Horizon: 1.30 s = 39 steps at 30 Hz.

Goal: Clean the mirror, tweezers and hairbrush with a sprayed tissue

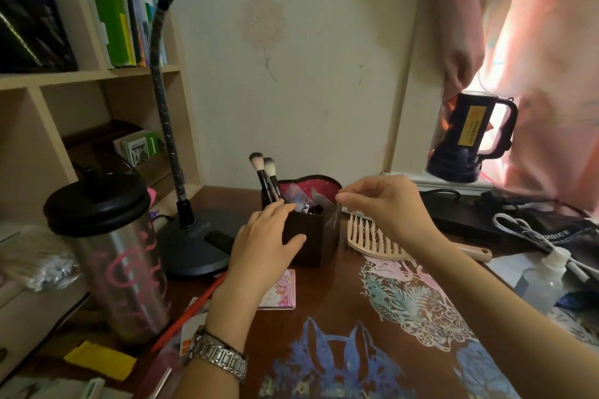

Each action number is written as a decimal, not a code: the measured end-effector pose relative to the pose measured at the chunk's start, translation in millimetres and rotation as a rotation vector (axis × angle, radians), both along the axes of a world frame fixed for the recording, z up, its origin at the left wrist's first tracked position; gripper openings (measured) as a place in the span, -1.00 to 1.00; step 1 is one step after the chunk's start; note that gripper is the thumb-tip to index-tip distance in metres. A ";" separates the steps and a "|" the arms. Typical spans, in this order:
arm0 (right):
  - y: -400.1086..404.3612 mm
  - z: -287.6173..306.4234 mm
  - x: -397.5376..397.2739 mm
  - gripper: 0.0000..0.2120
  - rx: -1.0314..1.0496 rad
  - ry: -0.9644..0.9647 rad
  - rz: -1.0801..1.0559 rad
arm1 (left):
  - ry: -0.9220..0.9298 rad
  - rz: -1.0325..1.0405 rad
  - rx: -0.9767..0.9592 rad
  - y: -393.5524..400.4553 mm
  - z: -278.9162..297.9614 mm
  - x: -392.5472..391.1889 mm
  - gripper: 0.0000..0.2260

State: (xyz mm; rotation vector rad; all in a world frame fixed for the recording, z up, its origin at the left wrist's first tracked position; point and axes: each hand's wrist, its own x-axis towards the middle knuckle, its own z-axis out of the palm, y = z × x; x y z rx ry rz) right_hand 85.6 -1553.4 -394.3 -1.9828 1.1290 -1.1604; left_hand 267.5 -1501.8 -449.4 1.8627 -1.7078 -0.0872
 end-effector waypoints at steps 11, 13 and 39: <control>-15.5 3.0 20.8 -0.88 -0.023 -0.005 -0.005 | 0.049 -0.018 -0.015 -1.2 5.3 11.5 -0.62; -17.1 2.7 24.5 -0.89 -0.037 -0.005 0.004 | 0.055 -0.021 -0.011 -2.8 5.1 13.0 -0.62; -25.8 -14.3 42.6 -0.89 -0.008 0.271 0.058 | 0.085 -0.028 -0.007 -7.0 5.1 15.4 -0.62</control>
